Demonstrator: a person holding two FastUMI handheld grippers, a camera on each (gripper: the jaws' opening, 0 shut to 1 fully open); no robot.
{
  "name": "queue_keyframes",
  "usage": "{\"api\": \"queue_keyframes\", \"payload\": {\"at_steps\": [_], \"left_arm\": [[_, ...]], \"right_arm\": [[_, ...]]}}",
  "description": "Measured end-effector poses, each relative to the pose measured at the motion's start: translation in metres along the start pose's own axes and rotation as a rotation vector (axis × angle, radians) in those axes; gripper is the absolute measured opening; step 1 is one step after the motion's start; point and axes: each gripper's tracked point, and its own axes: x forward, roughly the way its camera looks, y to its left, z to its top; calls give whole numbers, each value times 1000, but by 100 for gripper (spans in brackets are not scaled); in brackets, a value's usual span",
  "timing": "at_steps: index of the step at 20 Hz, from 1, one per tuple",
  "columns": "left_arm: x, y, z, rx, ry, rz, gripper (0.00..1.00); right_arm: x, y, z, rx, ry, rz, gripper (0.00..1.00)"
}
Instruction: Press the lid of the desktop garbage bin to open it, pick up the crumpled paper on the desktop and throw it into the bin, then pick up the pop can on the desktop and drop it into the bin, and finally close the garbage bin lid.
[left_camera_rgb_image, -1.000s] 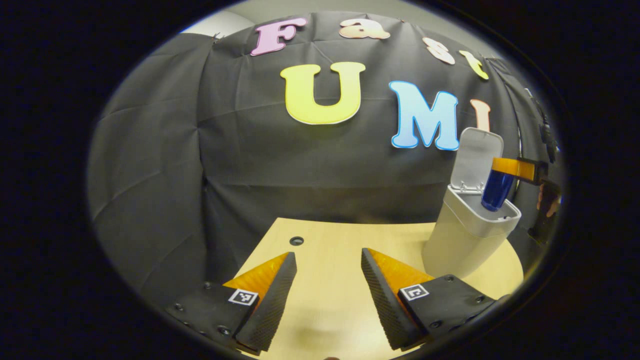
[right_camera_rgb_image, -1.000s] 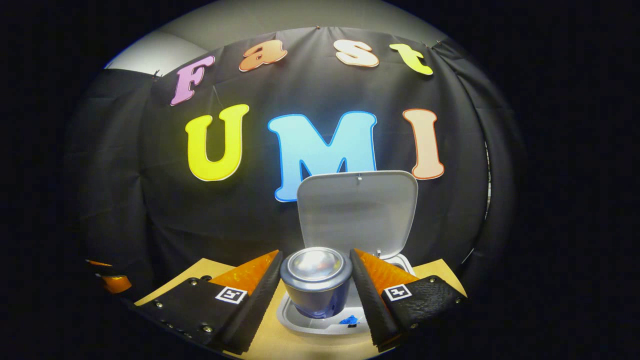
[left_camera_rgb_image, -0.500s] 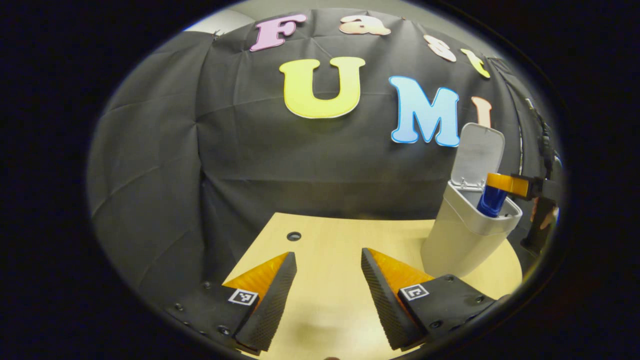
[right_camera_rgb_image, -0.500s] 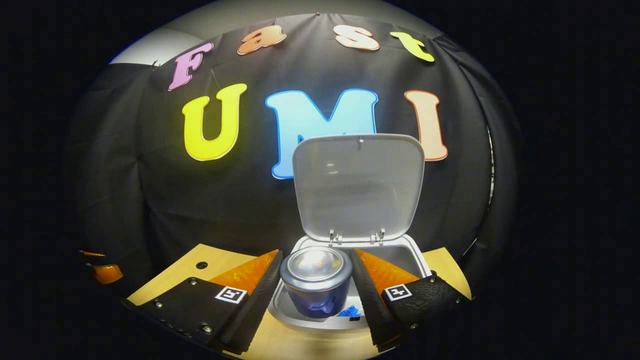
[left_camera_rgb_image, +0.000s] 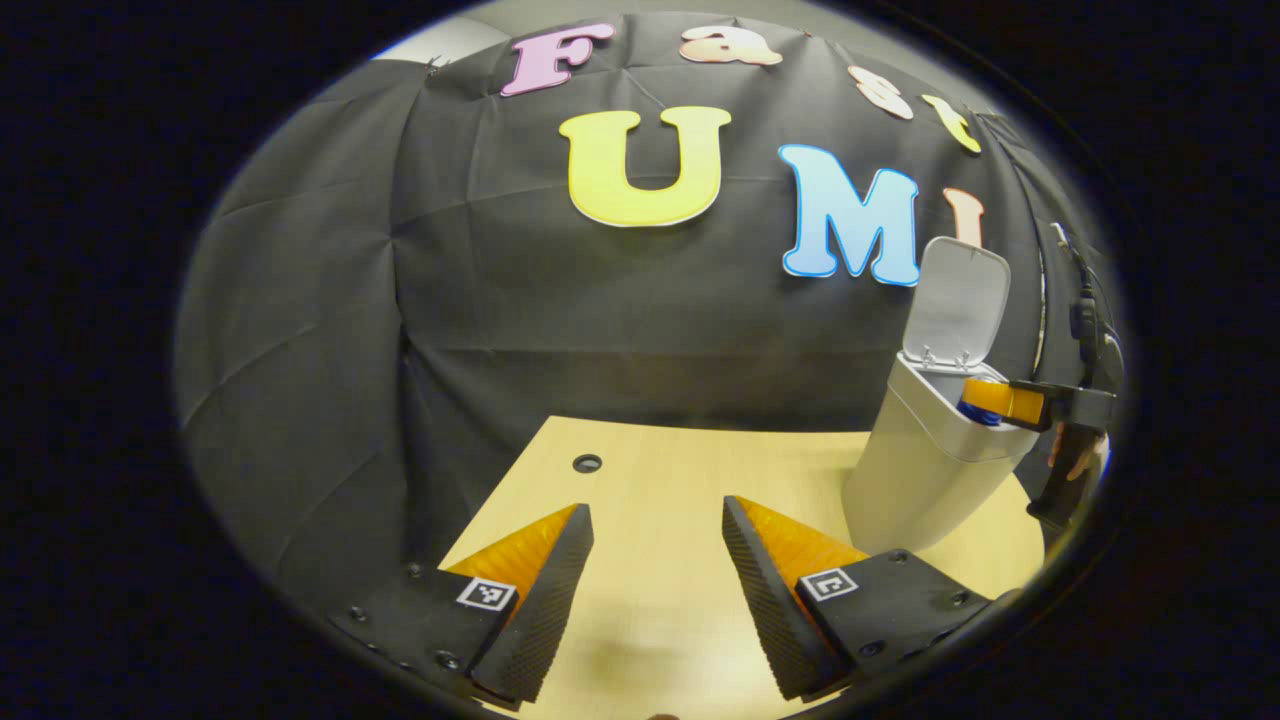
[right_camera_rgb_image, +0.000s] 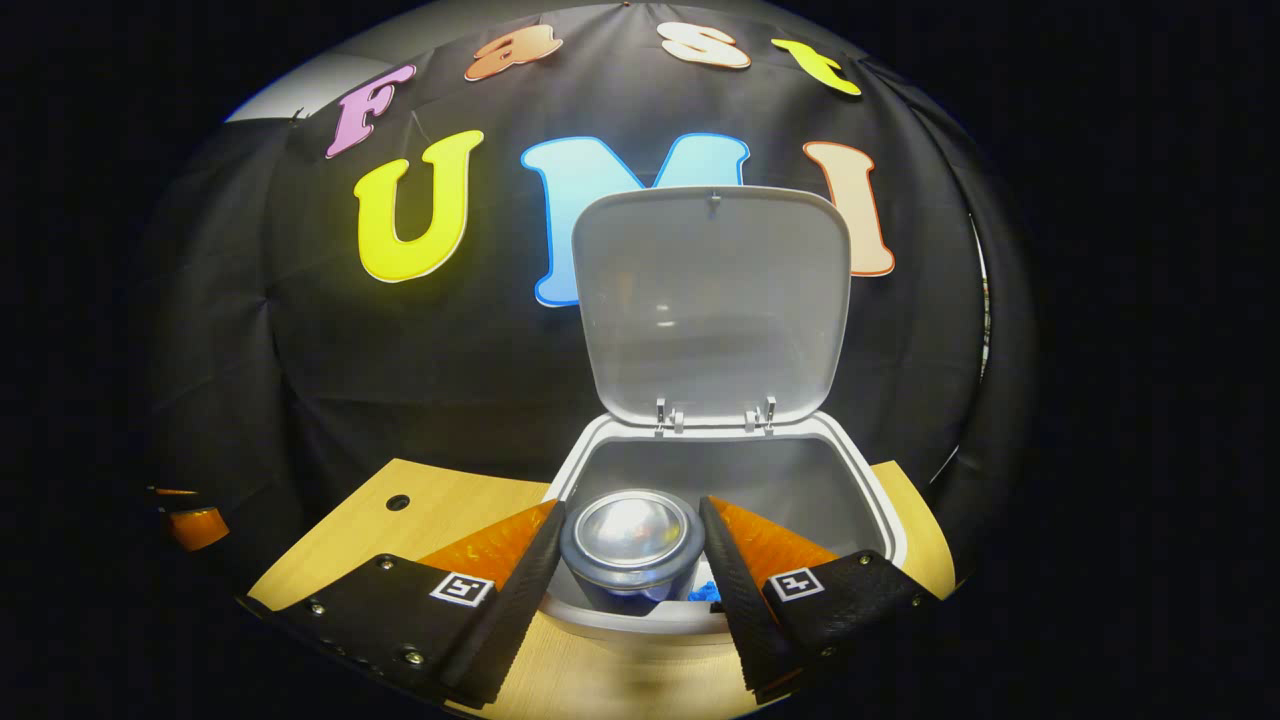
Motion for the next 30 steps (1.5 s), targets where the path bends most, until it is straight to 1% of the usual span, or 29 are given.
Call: {"api": "queue_keyframes", "payload": {"at_steps": [7, 21, 26, 30], "left_arm": [[0, 3, -8, -6, 13, 1, 88], [-6, 6, -28, -29, 36, 6, 88], [-10, 11, -32, -41, 41, 12, 88], [-9, 12, -35, -43, 47, 12, 88]], "right_arm": [[1, 5, -10, 3, 15, 6, 84], [0, -1, -13, 19, 16, -2, 84], [-3, -4, -14, 15, 20, -17, 86], [-5, -3, -14, 30, 20, -3, 87]]}}
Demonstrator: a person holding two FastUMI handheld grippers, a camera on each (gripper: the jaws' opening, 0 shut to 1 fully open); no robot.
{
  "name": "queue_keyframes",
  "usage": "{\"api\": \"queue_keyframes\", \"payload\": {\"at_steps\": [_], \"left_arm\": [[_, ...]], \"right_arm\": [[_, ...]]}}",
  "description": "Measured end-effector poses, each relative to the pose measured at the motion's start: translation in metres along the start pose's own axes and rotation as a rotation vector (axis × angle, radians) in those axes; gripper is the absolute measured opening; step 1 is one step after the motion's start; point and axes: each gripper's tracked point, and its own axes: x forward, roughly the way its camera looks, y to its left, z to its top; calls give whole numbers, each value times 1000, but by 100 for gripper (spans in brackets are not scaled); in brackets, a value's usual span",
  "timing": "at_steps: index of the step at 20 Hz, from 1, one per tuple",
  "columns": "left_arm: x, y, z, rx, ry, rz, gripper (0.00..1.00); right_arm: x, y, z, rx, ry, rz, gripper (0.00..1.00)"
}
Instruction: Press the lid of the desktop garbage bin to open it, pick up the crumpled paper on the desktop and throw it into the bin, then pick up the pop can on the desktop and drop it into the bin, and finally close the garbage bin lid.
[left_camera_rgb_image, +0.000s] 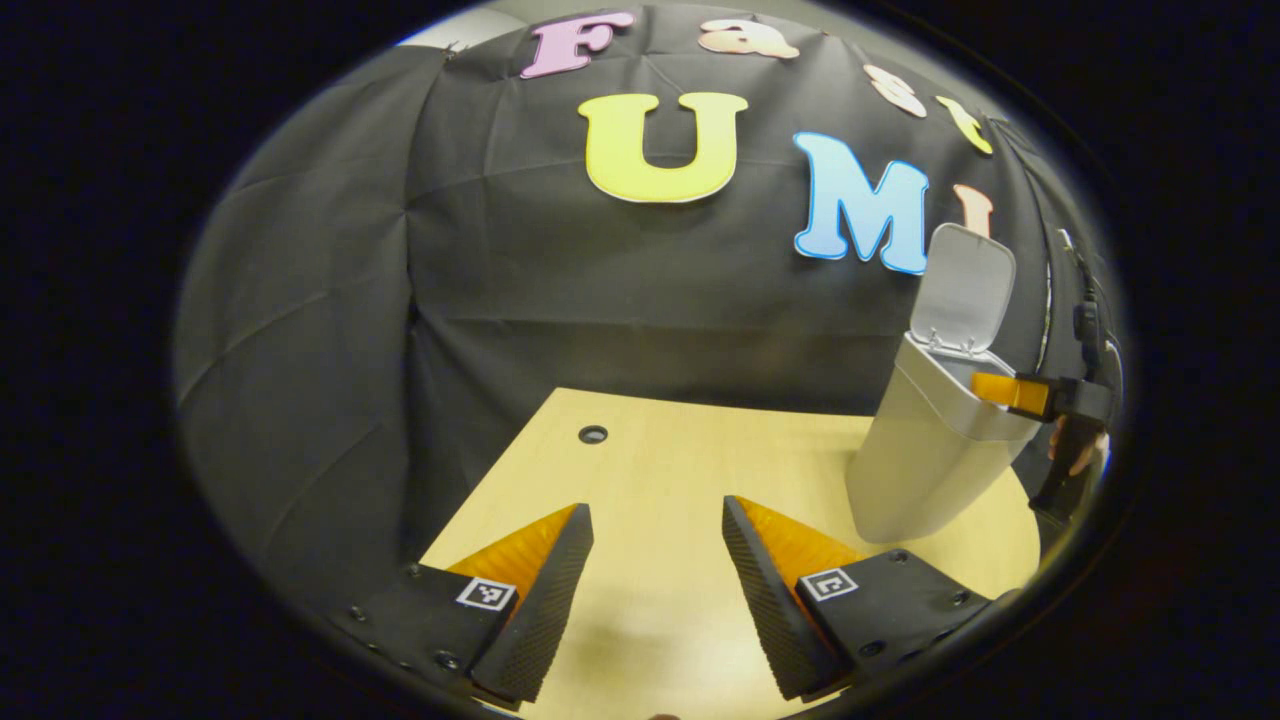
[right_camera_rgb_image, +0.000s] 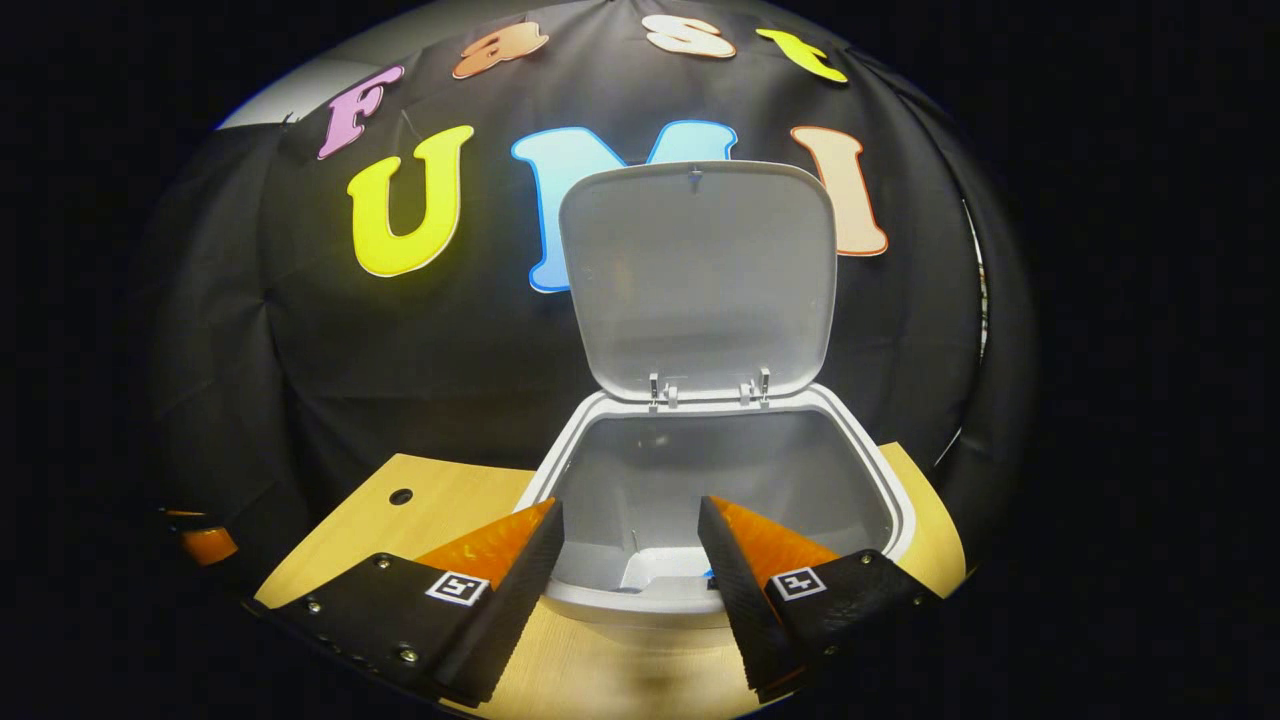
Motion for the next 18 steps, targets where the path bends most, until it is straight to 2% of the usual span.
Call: {"api": "queue_keyframes", "payload": {"at_steps": [12, 15, 18], "left_arm": [[-2, 3, -2, -15, -4, 3, 88], [-2, 5, -3, -12, -6, 4, 88], [-3, 8, -7, -17, 0, 9, 88]], "right_arm": [[1, 0, 2, -5, -8, -10, 87], [-6, -2, 20, -72, -63, -39, 87], [-14, -2, 44, -89, -123, -50, 87]]}}
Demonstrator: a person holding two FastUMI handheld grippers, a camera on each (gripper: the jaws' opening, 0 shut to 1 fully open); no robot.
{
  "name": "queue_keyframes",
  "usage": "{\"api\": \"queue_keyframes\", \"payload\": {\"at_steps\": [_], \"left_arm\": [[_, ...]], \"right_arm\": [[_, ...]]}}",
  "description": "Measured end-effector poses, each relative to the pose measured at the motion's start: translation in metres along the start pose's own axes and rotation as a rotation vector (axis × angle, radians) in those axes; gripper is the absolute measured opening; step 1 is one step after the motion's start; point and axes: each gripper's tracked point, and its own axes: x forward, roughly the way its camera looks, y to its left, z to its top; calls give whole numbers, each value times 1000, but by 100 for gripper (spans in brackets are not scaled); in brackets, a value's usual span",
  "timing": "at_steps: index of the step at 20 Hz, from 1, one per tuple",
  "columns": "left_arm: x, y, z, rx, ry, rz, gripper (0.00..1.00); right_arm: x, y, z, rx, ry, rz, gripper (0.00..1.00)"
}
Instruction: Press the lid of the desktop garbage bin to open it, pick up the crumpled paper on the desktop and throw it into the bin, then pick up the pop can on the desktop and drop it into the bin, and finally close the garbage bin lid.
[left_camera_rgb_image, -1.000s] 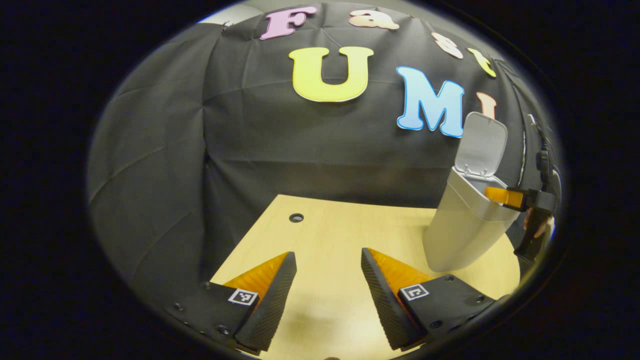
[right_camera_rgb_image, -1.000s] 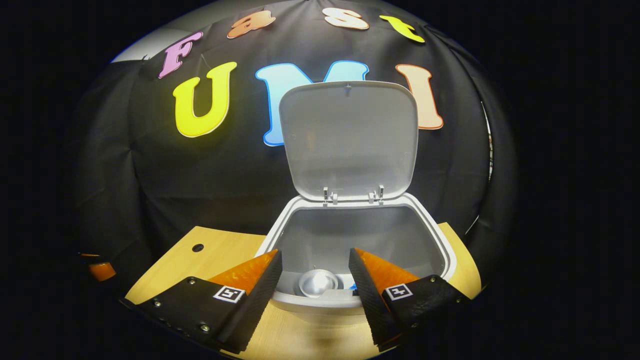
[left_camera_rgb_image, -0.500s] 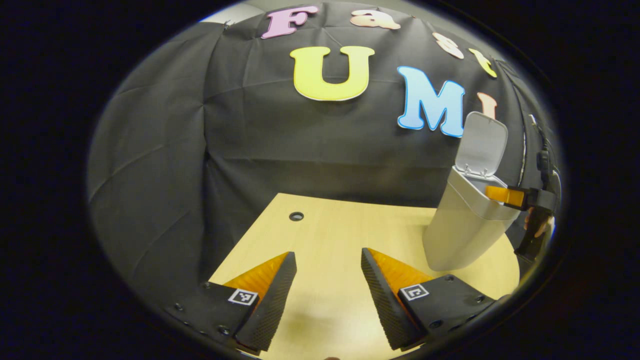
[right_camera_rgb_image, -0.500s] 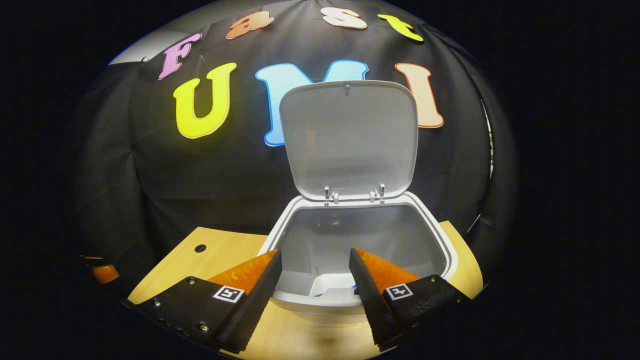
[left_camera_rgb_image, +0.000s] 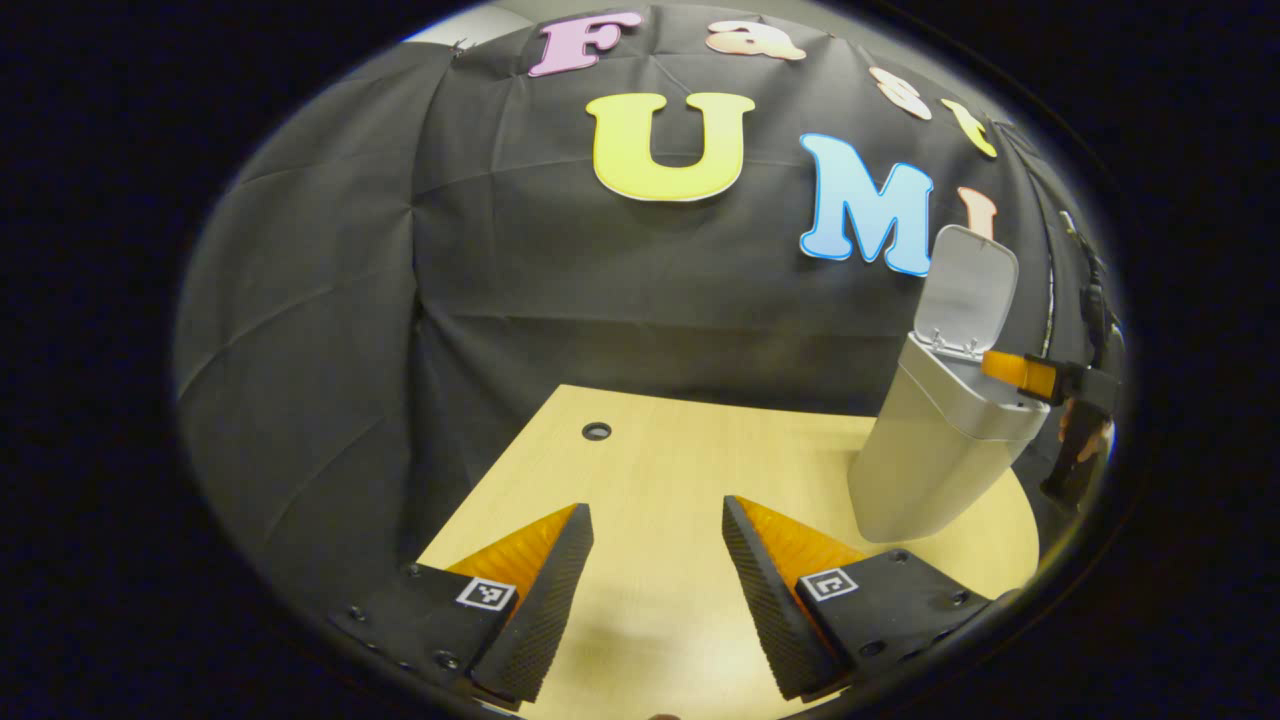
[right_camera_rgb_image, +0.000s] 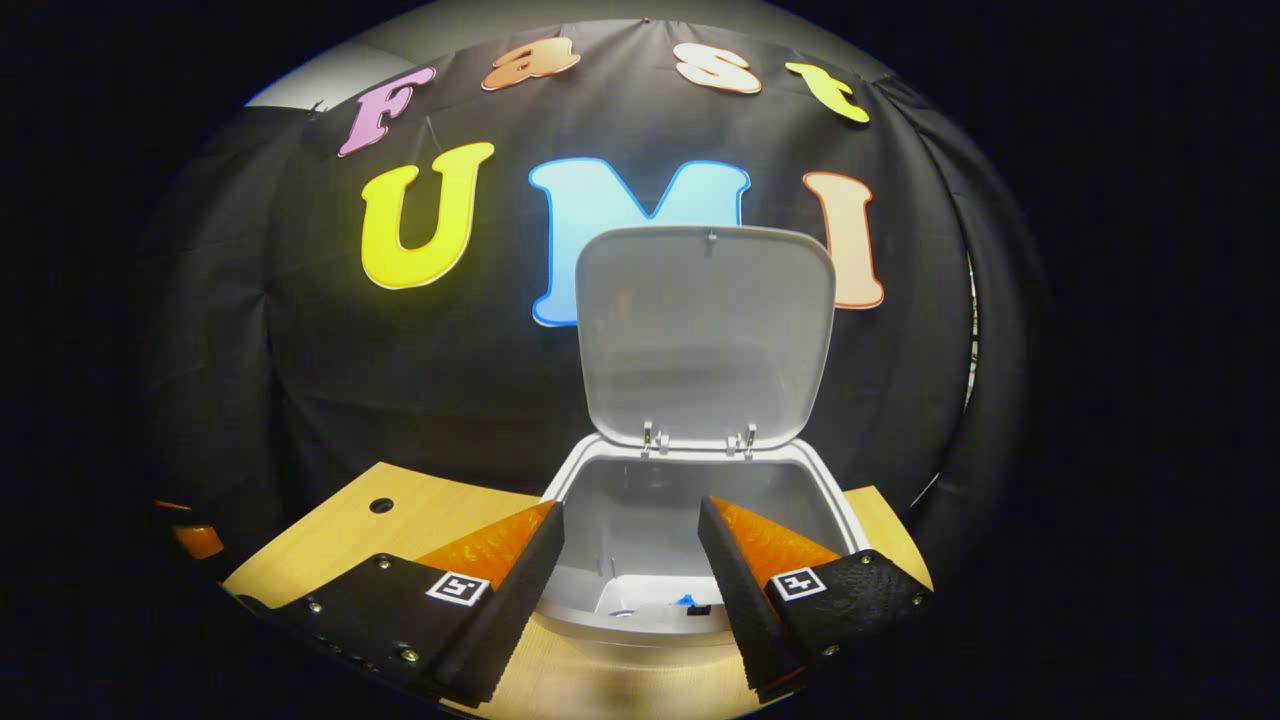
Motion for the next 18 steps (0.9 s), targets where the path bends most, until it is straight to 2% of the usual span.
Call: {"api": "queue_keyframes", "payload": {"at_steps": [6, 18], "left_arm": [[-1, 0, -7, -12, 9, 0, 88], [-6, 2, -19, 3, 25, 6, 88]], "right_arm": [[-7, -7, 53, -28, -120, -25, 87], [-6, -9, 127, -89, -291, -50, 87]]}}
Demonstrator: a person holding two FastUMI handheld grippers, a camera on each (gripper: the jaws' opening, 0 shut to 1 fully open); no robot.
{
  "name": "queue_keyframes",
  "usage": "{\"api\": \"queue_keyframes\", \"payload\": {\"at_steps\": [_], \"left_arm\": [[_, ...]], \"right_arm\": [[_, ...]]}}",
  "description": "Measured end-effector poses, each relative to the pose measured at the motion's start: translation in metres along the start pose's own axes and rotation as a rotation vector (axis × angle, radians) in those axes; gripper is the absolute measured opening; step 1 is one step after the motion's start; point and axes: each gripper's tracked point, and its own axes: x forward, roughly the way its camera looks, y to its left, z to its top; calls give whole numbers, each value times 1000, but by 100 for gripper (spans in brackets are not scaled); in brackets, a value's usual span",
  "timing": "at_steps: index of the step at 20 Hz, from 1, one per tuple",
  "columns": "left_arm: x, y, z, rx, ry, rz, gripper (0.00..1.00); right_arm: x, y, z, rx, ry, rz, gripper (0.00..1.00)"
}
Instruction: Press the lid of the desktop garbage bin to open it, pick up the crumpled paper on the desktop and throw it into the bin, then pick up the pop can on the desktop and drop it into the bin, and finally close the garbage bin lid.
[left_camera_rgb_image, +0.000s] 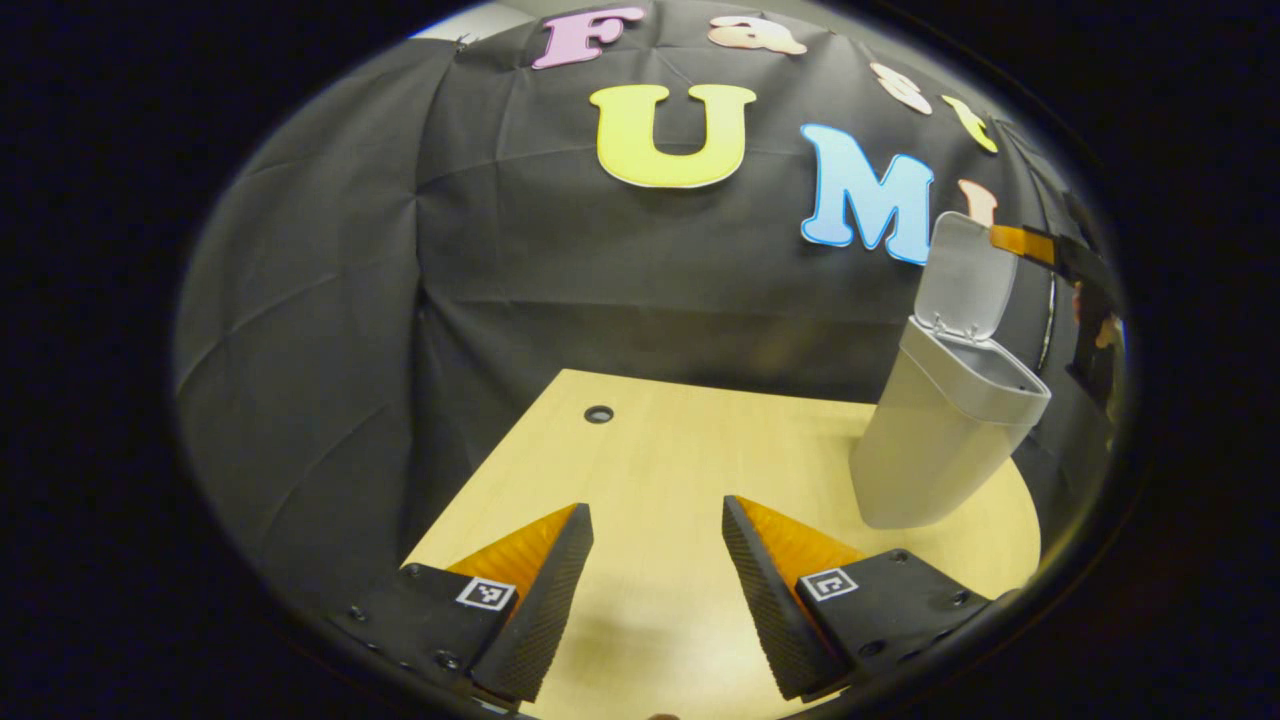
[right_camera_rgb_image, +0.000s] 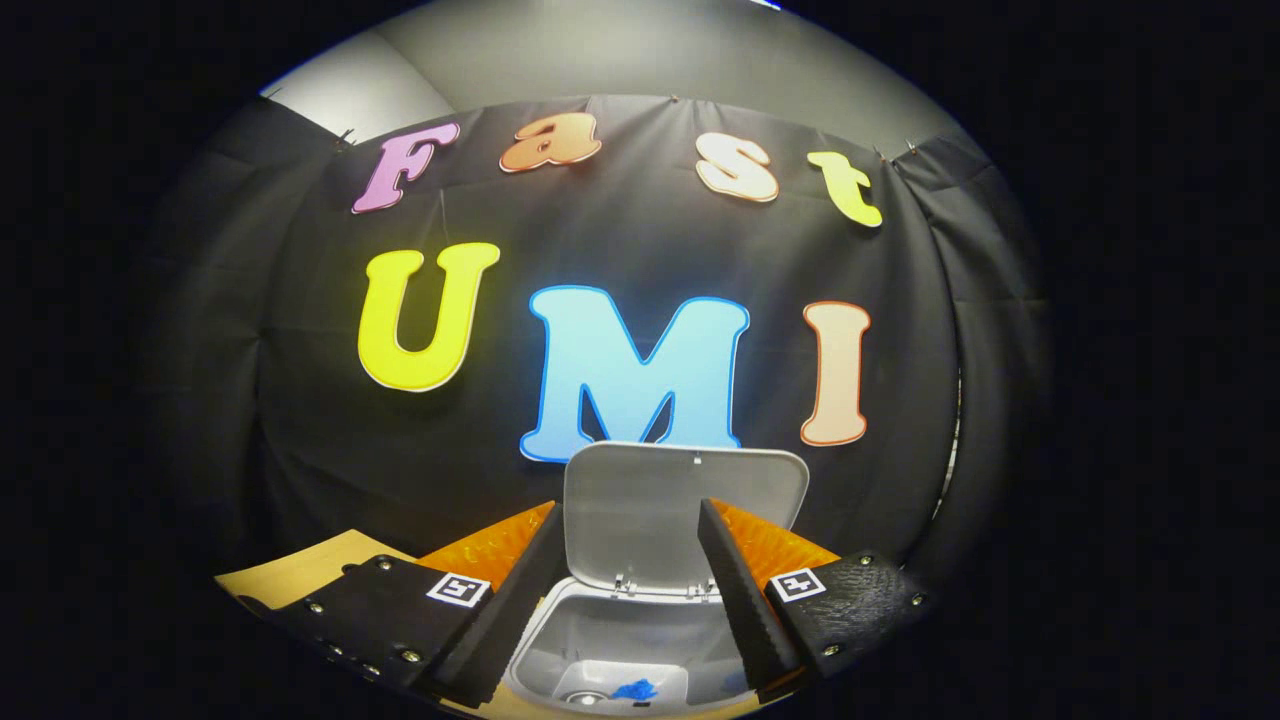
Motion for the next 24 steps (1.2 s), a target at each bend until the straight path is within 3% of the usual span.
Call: {"api": "queue_keyframes", "payload": {"at_steps": [7, 8, 9, 10, 22, 23, 24], "left_arm": [[1, 1, 1, -8, 2, 0, 88], [1, 1, 0, -8, 5, 1, 88], [1, 1, 0, -7, 7, 2, 88], [2, 1, -1, -7, 7, 2, 88], [5, 1, -5, -26, 38, 12, 88], [5, 1, -5, -30, 42, 12, 92], [6, 1, -6, -33, 45, 12, 84]], "right_arm": [[15, -3, 26, 16, -59, -19, 87], [17, -4, 28, 17, -65, -24, 96], [18, -7, 32, 15, -73, -31, 96], [21, -9, 35, 10, -86, -42, 87], [52, -26, 73, 39, -240, -126, 88], [54, -29, 74, 48, -245, -132, 88], [57, -31, 75, 52, -250, -138, 88]]}}
